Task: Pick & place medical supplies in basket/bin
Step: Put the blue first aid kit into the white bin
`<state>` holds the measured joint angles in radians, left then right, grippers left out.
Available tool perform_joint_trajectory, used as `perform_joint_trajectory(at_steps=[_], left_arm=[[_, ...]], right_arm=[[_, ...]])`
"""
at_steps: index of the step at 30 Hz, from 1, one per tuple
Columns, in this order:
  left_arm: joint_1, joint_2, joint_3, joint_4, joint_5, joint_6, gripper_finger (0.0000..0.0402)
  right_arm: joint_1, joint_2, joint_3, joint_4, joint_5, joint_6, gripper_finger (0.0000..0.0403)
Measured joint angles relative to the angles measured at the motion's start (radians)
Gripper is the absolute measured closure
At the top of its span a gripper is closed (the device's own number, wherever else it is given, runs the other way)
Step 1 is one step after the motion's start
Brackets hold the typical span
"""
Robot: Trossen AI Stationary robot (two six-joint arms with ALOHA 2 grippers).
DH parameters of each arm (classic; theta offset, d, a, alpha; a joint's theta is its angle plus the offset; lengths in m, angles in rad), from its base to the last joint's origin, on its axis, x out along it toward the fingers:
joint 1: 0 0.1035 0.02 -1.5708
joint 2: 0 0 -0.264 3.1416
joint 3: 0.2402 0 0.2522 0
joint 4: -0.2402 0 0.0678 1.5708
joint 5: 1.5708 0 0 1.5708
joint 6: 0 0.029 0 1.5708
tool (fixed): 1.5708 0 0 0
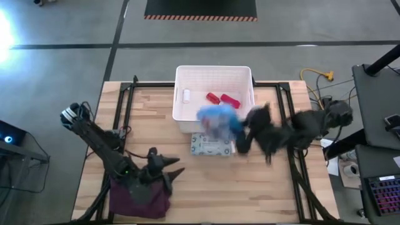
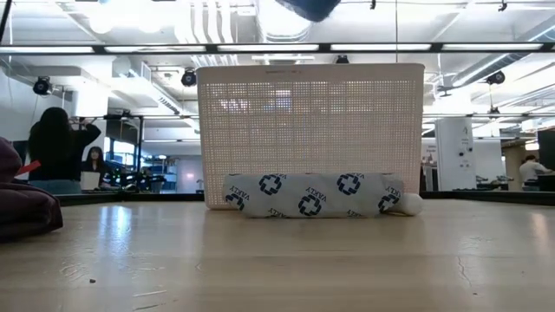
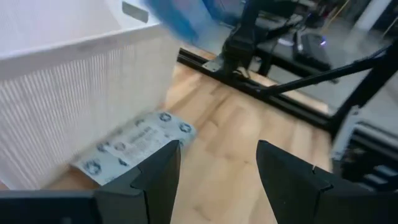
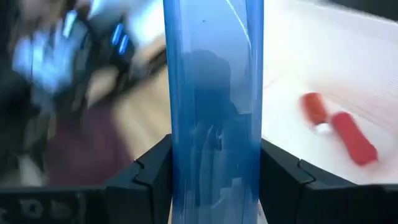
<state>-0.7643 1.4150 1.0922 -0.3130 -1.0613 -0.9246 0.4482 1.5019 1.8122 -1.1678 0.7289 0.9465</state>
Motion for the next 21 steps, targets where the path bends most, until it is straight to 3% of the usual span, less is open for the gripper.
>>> perform_joint_trajectory(at_steps=[2, 5, 9, 14, 21], left_arm=[[-0.017, -0.014, -0.025, 0.015, -0.009, -0.040, 0.0207], [-0.037, -0.015, -0.056, 0.057, -0.040, -0.062, 0.0207], [-0.042, -0.015, -0.081, 0.141, -0.046, -0.063, 0.0207], [-0.040, -0.014, -0.105, 0.178, -0.055, -0.062, 0.0207], [-0.041, -0.007, -0.110, 0.197, -0.060, -0.084, 0.0207]], right_arm=[[-0.059, -0.052, -0.007, -0.002, 0.037, 0.113, 0.0235], [-0.184, -0.113, -0.025, -0.002, 0.008, 0.159, 0.0234], [-0.435, -0.158, -0.065, 0.075, -0.249, 0.113, 0.0234], [-0.732, -0.123, -0.172, 0.338, -0.591, 0.061, 0.0230], [-0.888, 0.017, -0.304, 0.552, -0.796, 0.201, 0.0193]])
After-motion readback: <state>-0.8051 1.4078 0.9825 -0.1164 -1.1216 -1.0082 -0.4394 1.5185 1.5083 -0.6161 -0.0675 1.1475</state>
